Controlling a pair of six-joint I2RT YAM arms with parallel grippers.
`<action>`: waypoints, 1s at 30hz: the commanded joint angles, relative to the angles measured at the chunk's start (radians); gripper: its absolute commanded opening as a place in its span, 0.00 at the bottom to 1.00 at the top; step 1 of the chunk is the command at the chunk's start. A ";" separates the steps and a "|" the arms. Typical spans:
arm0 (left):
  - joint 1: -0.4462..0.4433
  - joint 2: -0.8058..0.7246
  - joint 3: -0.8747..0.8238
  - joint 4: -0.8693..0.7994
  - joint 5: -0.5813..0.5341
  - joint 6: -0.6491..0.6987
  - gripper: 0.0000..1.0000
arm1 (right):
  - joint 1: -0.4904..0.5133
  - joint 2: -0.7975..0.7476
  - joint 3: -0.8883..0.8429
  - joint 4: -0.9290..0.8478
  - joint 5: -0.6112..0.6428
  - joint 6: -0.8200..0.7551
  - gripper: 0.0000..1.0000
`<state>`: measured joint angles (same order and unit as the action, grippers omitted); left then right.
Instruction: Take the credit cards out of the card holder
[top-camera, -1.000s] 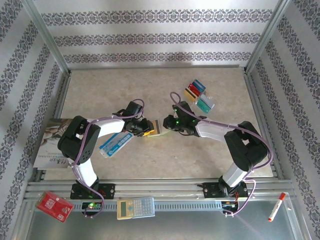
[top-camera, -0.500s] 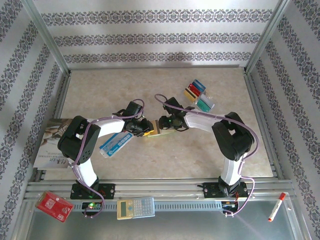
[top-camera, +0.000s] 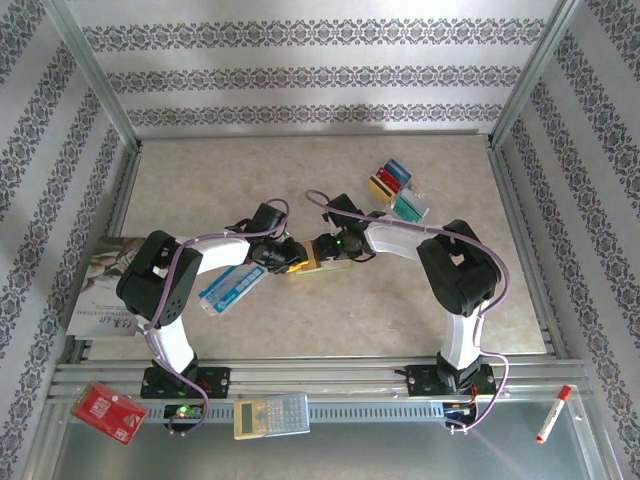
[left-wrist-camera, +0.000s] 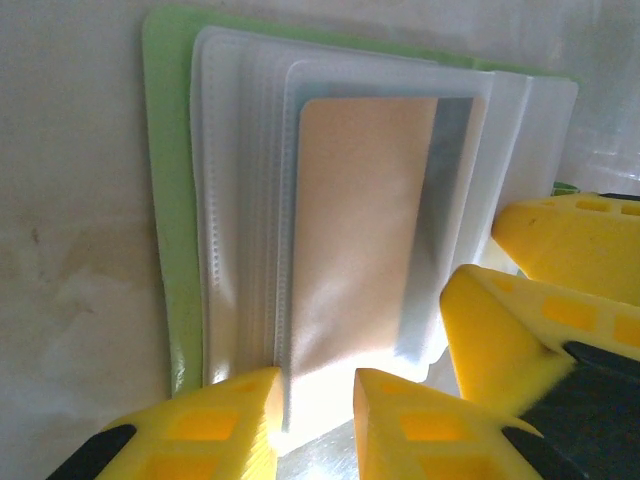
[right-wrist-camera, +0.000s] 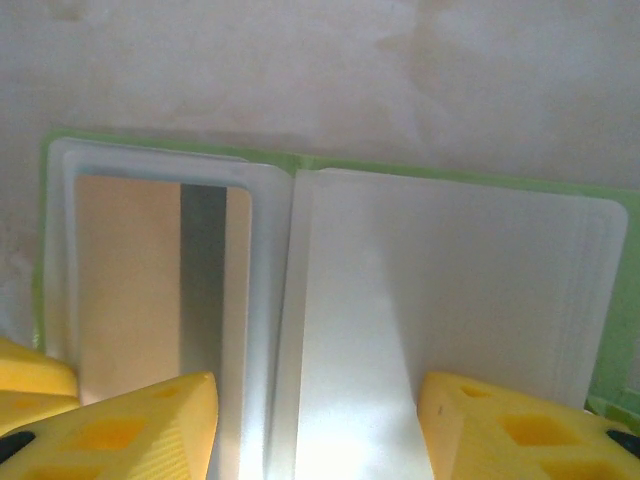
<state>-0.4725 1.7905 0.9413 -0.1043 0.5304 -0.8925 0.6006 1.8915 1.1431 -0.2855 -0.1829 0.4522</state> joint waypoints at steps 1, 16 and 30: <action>-0.015 0.029 0.011 -0.005 0.010 0.020 0.27 | -0.032 -0.015 -0.074 0.027 -0.106 0.037 0.60; 0.001 -0.005 0.005 0.042 0.050 0.004 0.27 | 0.012 0.097 -0.026 -0.148 0.115 -0.027 0.50; 0.004 -0.029 0.021 0.002 0.049 0.006 0.31 | 0.008 0.116 -0.020 -0.151 0.111 -0.032 0.45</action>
<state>-0.4694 1.7527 0.9428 -0.0826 0.5674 -0.8928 0.6113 1.9148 1.1633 -0.3229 -0.1093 0.4187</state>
